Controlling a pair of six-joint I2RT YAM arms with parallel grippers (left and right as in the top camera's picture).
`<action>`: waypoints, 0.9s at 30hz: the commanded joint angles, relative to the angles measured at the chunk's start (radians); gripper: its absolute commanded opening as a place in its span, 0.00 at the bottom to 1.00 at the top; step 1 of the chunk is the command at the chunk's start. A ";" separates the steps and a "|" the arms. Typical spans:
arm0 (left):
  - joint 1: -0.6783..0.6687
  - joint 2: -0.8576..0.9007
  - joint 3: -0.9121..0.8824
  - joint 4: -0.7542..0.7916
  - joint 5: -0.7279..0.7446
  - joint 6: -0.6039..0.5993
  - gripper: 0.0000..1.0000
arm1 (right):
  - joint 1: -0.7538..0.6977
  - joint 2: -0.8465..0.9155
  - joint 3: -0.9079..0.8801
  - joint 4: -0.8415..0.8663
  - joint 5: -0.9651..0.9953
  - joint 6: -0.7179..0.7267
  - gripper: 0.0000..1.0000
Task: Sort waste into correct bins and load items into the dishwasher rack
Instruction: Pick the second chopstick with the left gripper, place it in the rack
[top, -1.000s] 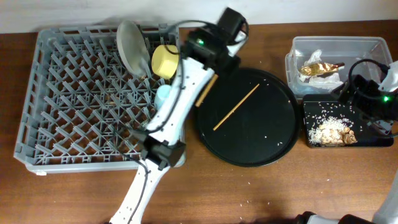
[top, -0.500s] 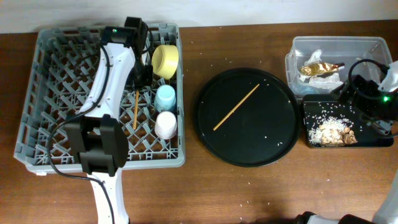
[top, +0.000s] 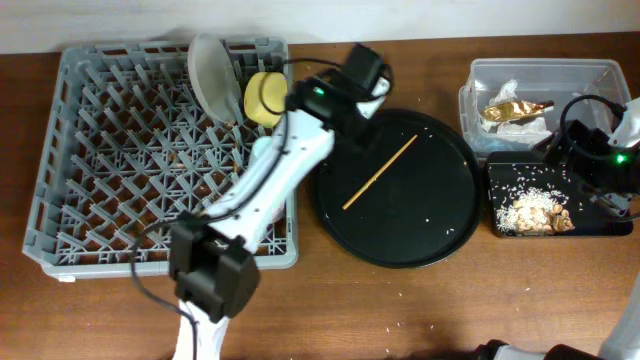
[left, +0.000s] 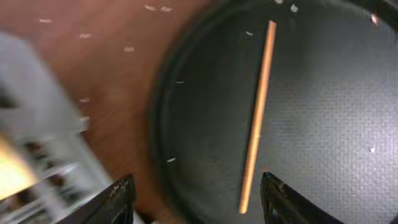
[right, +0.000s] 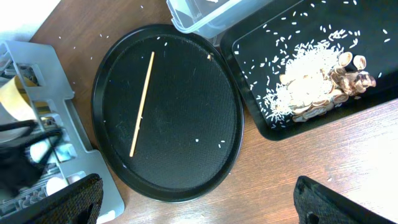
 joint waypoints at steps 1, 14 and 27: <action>-0.050 0.140 -0.024 0.040 0.053 0.082 0.63 | 0.000 -0.010 0.002 0.000 0.008 -0.010 0.98; -0.074 0.364 -0.026 0.065 0.142 -0.014 0.17 | 0.000 -0.010 0.002 0.000 0.008 -0.010 0.98; -0.020 0.362 0.663 -0.570 0.032 -0.064 0.00 | 0.000 -0.010 0.002 0.000 0.008 -0.010 0.98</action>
